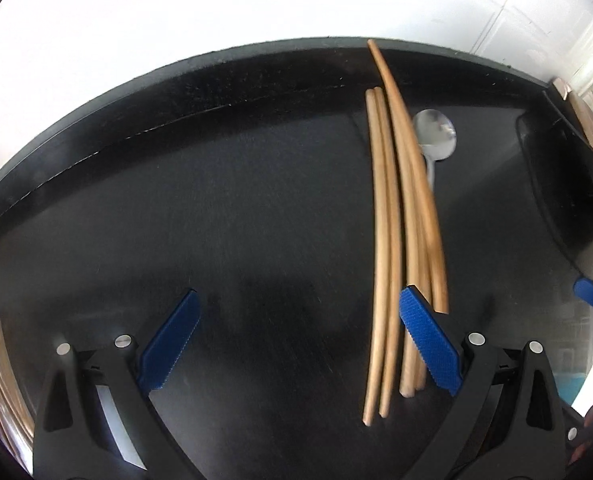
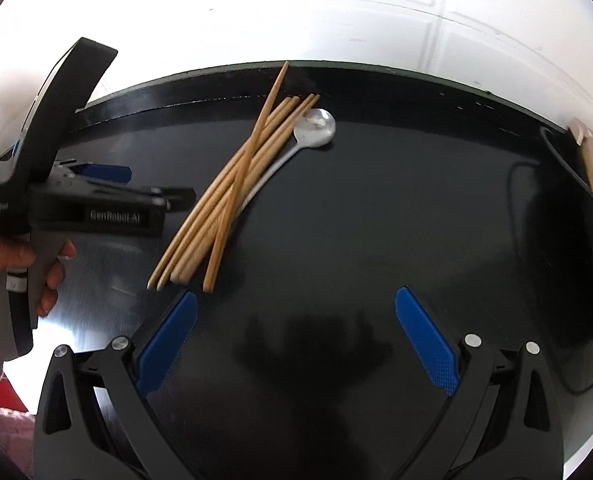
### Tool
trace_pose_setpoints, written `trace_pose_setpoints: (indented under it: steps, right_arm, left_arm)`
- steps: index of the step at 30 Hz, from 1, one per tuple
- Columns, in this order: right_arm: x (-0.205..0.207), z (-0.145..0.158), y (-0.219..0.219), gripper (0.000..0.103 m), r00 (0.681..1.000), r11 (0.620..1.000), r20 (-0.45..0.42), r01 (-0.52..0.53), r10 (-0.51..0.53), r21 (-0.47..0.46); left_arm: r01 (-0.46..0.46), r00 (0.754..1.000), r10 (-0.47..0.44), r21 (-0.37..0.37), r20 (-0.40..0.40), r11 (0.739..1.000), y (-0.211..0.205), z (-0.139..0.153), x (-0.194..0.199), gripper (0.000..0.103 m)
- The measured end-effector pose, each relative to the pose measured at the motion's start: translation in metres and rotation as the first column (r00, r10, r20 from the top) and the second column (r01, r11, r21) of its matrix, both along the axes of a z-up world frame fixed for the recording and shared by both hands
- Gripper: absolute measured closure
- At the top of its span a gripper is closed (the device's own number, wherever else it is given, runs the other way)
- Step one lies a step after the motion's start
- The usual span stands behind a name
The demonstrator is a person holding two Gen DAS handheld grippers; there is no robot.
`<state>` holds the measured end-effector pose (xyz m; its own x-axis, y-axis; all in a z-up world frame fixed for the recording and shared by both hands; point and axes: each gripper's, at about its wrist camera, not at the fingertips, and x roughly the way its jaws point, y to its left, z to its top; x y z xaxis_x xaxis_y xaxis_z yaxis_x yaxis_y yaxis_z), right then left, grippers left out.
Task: Organize utensils
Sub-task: 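Move both open tools back toward the remaining chopsticks and silver spoon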
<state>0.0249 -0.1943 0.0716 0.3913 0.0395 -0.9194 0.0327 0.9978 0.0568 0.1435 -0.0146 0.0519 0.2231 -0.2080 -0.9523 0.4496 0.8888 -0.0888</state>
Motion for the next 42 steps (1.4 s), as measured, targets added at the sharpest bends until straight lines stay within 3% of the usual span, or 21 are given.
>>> trace_pose_setpoints:
  steps: [3,8,13,20,26,30,34,42]
  right_arm:
    - [0.026,-0.011,0.003,0.007,1.000,1.000,-0.020,-0.001,0.002,0.029]
    - [0.059,-0.032,0.021,0.007,0.998,0.998,-0.044,-0.044,0.042,-0.046]
    - [0.064,-0.042,0.021,0.012,0.998,0.998,-0.051,-0.031,0.028,-0.059]
    - [0.060,-0.050,0.012,0.012,0.998,0.998,-0.066,0.015,-0.019,-0.067]
    - [0.068,-0.050,0.011,0.011,0.998,0.997,-0.055,0.014,-0.018,-0.073]
    - [0.076,-0.052,0.004,0.010,0.999,0.997,-0.039,0.032,-0.035,-0.070]
    - [0.079,-0.045,0.008,0.032,1.000,0.998,-0.001,-0.014,0.014,-0.067]
    - [0.081,-0.043,0.016,0.034,0.999,0.997,0.032,-0.006,0.009,-0.075]
  left_arm:
    - [0.004,1.000,-0.004,-0.016,-0.018,1.000,0.002,-0.009,0.010,0.006]
    - [0.033,0.999,-0.033,-0.001,0.024,0.999,-0.004,-0.012,0.017,0.006]
    - [0.067,0.997,-0.067,0.003,0.039,0.998,-0.014,-0.010,0.018,0.006]
    - [0.080,0.995,-0.079,-0.002,0.060,0.997,-0.021,-0.014,0.019,0.006]
    - [0.093,0.991,-0.098,0.060,0.090,0.994,-0.016,-0.012,0.027,0.005]
    - [0.114,0.988,-0.119,0.055,0.095,0.992,-0.020,-0.013,0.032,0.005]
    - [0.090,0.989,-0.095,0.047,0.112,0.995,-0.018,-0.014,0.038,0.005]
    - [0.102,0.985,-0.107,0.041,0.137,0.994,-0.018,-0.015,0.035,0.005]
